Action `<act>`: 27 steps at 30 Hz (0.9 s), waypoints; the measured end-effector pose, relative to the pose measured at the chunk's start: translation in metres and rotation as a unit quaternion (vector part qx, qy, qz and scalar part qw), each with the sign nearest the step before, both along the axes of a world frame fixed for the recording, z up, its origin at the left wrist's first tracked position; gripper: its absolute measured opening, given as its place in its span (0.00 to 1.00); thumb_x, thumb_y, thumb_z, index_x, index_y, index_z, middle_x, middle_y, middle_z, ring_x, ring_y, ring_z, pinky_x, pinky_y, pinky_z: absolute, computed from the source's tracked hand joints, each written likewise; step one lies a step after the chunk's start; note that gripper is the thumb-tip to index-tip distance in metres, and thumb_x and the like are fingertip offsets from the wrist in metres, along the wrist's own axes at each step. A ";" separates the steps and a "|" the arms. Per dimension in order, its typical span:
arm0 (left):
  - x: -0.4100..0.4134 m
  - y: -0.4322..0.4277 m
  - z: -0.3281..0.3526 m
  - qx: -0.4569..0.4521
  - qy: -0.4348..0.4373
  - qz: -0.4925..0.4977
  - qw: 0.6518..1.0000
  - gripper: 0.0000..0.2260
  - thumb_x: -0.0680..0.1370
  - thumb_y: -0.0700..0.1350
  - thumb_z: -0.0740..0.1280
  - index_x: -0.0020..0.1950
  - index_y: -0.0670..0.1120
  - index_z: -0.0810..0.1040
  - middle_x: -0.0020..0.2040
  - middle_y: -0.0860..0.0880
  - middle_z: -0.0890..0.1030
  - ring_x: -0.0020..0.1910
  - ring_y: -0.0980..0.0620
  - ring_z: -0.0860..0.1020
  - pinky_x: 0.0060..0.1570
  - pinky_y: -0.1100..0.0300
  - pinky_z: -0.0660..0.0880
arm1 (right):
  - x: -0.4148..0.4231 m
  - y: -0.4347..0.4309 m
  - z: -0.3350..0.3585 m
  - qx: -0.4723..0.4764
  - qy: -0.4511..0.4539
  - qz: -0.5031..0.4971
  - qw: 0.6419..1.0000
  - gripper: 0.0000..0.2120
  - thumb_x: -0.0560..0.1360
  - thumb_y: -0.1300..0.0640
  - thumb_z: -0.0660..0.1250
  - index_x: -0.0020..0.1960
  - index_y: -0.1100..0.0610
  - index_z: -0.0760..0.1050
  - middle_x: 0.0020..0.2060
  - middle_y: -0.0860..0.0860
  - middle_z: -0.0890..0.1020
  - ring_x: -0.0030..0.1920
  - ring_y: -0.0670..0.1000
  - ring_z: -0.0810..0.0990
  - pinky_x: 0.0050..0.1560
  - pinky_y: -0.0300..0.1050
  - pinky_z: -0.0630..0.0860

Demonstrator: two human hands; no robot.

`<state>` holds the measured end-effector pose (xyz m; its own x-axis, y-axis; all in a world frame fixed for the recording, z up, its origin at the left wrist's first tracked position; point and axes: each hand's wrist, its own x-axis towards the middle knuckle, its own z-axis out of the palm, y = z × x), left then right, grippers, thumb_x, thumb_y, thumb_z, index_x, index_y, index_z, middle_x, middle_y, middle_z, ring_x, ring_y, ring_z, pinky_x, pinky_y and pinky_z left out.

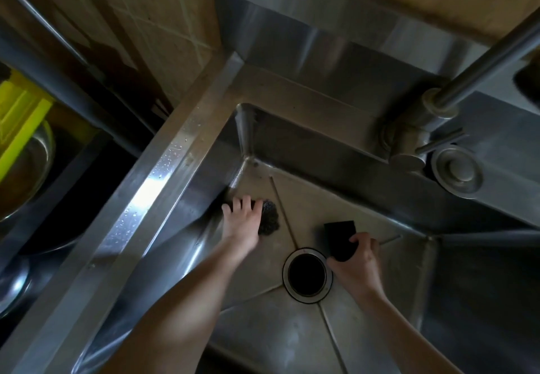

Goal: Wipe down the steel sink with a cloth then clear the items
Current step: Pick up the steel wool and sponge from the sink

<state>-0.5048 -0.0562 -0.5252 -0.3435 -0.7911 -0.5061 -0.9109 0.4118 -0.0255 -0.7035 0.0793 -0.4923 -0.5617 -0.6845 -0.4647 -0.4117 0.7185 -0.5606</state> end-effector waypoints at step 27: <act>0.032 0.043 0.117 -0.078 0.104 -0.017 0.991 0.32 0.68 0.52 0.71 0.69 0.52 0.61 0.64 0.45 0.71 0.65 0.40 0.67 0.62 0.39 0.59 | 0.035 0.031 0.072 -0.052 0.071 0.056 0.995 0.27 0.59 0.53 0.76 0.53 0.52 0.68 0.48 0.47 0.67 0.49 0.50 0.67 0.49 0.43 0.68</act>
